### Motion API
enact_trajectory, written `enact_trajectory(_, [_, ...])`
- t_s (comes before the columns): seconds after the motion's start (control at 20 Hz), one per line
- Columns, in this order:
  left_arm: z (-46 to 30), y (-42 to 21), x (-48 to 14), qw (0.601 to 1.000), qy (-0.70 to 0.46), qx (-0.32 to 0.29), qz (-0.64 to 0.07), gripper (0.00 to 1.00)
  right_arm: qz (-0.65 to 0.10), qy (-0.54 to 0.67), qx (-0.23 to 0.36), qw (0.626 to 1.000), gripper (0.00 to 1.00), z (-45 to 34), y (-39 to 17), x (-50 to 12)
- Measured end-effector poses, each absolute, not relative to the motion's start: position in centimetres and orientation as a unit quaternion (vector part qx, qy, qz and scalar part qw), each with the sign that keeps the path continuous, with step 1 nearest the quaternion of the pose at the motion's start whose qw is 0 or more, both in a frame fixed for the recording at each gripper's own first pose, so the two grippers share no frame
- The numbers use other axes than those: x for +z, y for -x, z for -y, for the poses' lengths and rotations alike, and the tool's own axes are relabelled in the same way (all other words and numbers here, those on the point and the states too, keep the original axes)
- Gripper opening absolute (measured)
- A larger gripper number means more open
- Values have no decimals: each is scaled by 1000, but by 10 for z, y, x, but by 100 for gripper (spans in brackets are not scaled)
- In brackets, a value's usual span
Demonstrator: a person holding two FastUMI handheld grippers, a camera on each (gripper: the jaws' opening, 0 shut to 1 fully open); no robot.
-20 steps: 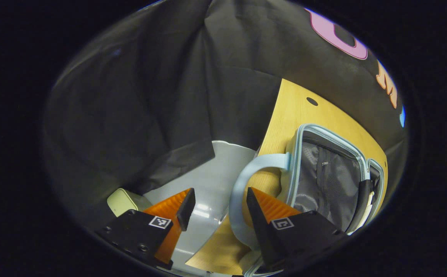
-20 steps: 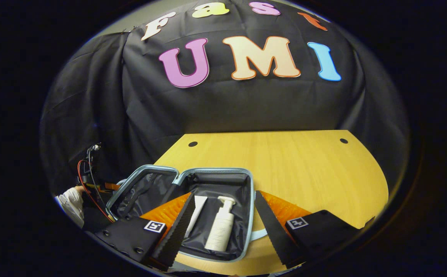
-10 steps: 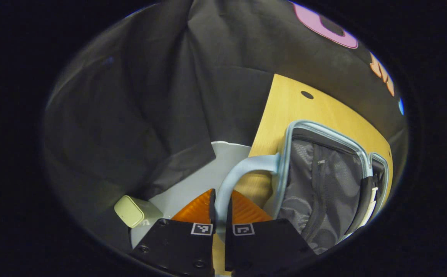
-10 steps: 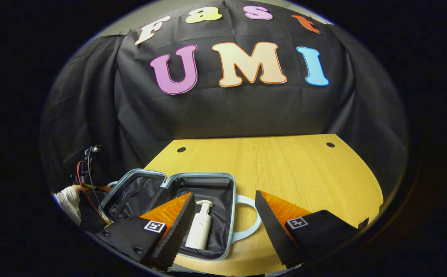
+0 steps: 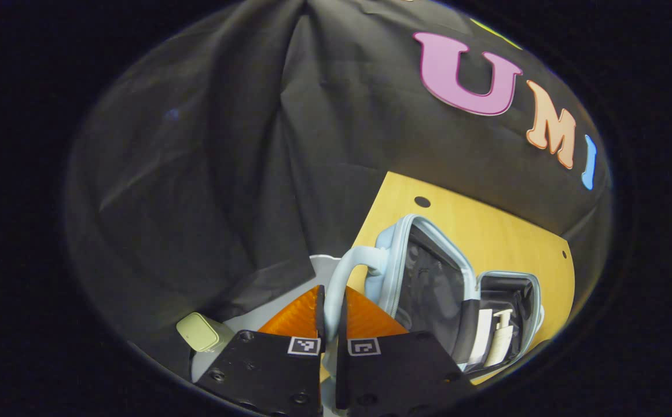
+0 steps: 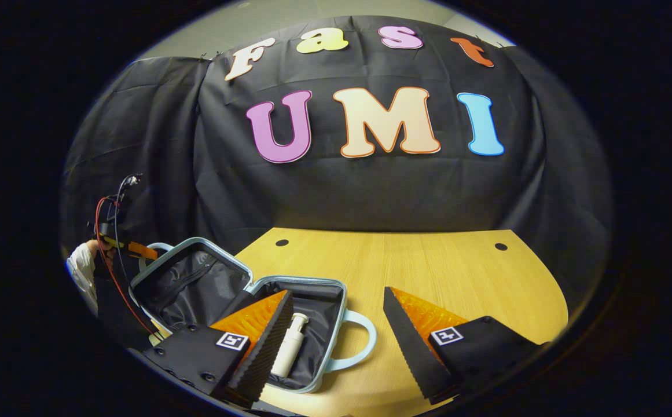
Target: First open the suitcase, pack the skin care products into it, and then close the suitcase.
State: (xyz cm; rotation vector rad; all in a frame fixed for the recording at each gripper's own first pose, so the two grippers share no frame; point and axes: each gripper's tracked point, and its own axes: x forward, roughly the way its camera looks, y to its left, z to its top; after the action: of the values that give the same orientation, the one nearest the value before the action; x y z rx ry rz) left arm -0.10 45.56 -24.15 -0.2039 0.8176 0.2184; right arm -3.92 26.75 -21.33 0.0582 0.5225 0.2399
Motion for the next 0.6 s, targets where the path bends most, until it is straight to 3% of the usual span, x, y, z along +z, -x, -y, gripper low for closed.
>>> enact_trajectory(0.6, [-317,-20,-130,947,50,27,-315,2,-240,-46,110,963,98,-189,48,-196])
